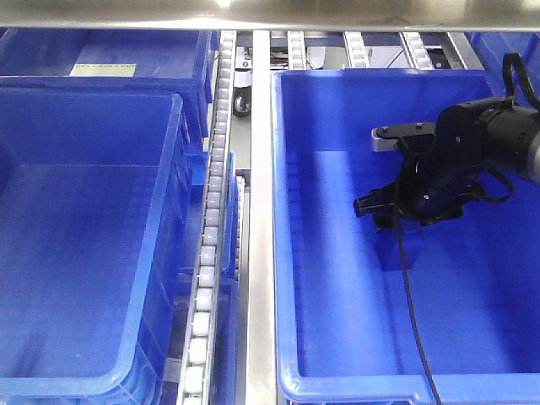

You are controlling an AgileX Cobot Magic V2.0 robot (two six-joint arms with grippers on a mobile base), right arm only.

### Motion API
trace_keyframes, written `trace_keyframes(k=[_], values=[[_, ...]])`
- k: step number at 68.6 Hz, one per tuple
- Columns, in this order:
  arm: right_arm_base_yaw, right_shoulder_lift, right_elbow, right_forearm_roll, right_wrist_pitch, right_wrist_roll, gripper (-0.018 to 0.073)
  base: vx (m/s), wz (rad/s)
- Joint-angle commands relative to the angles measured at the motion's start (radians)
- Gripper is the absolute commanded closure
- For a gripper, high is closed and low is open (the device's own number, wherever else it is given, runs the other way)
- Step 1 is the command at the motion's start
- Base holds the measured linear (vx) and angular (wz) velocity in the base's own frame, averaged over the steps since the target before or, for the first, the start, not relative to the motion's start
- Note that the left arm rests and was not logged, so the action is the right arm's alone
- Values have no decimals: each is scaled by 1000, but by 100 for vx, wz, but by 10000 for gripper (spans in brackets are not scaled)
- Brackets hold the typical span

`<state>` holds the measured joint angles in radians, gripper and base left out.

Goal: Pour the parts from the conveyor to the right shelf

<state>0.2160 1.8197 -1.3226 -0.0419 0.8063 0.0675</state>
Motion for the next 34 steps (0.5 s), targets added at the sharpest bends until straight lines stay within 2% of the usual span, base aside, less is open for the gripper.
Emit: trace_keyframes(k=[1, 34], values=[[-2, -46, -32, -38, -43, -1, -40, 0, 0], [0, -243, -22, -49, -198, -31, -22, 0, 0]])
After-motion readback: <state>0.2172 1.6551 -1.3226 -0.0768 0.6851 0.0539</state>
